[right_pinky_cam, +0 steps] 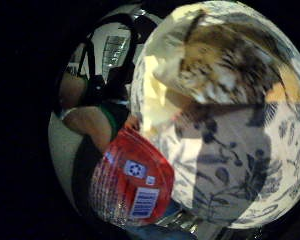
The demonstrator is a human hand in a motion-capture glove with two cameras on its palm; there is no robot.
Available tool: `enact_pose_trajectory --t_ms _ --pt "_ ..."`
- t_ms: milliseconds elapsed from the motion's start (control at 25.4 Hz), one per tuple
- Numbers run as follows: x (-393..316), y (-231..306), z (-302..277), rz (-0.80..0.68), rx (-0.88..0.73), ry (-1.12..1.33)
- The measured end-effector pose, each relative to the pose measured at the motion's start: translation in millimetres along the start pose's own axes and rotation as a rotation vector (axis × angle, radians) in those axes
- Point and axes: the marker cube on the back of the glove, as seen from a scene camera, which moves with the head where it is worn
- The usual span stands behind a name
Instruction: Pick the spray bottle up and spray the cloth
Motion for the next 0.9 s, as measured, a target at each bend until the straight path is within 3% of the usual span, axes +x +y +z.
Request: enact_pose_trajectory --t_ms 236,393,550,708,904 --pt "-45 -51 68 -0.344 0.090 -0.092" --pt "-56 -94 121 -0.478 0.081 -0.165" --pt "-35 -128 173 -0.493 -0.027 -0.091" --pt "-26 -154 197 -0.463 0.046 -0.083" --pt "2 -140 200 -0.438 -0.102 0.014"
